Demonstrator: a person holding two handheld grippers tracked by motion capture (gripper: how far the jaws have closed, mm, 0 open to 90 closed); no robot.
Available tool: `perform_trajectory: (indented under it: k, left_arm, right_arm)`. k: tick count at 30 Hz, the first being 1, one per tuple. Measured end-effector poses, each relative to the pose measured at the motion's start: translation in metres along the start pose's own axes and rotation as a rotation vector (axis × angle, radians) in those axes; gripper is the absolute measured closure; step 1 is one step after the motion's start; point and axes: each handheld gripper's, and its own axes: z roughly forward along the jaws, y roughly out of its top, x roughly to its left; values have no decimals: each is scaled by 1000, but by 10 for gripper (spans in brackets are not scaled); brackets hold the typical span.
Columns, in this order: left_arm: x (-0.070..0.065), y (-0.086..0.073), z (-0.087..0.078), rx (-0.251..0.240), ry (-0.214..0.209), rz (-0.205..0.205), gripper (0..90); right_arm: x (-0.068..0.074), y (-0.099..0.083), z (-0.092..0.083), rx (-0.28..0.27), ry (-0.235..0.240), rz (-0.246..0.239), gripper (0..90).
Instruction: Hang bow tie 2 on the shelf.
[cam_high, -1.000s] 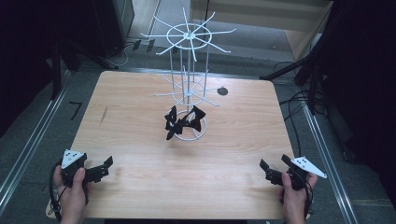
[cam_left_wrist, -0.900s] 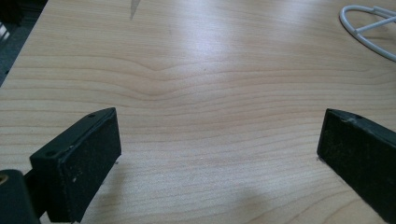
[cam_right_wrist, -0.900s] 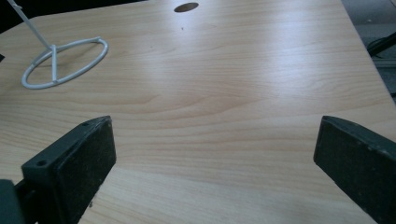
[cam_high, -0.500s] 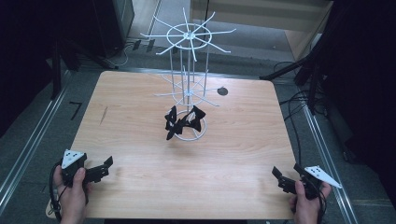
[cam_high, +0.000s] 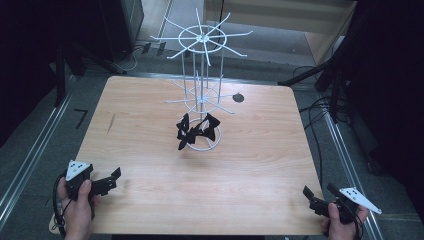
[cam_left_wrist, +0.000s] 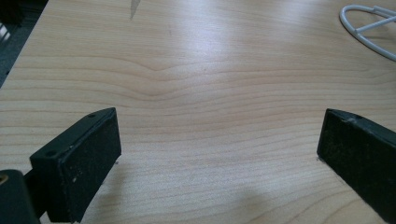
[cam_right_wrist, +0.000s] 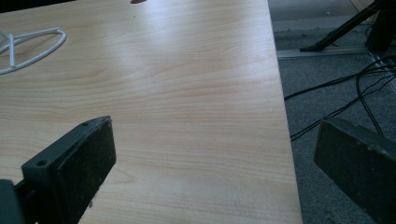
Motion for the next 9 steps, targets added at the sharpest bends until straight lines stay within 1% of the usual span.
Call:
perform_trajectory:
  k: [2, 5, 6, 9]
  left_arm:
    - [0, 0, 0, 2, 1, 1, 0]
    - [0, 0, 0, 7, -1, 3, 0]
    - [0, 0, 0, 8, -1, 3, 0]
    - [-1, 0, 1, 7, 1, 3, 0]
  right_arm:
    - [0, -1, -1, 2, 2, 2, 0]
    - [2, -1, -1, 4, -1, -11, 0]
    - [3, -1, -1, 3, 4, -22, 0]
    - [4, -1, 0, 8, 11, -29, 0]
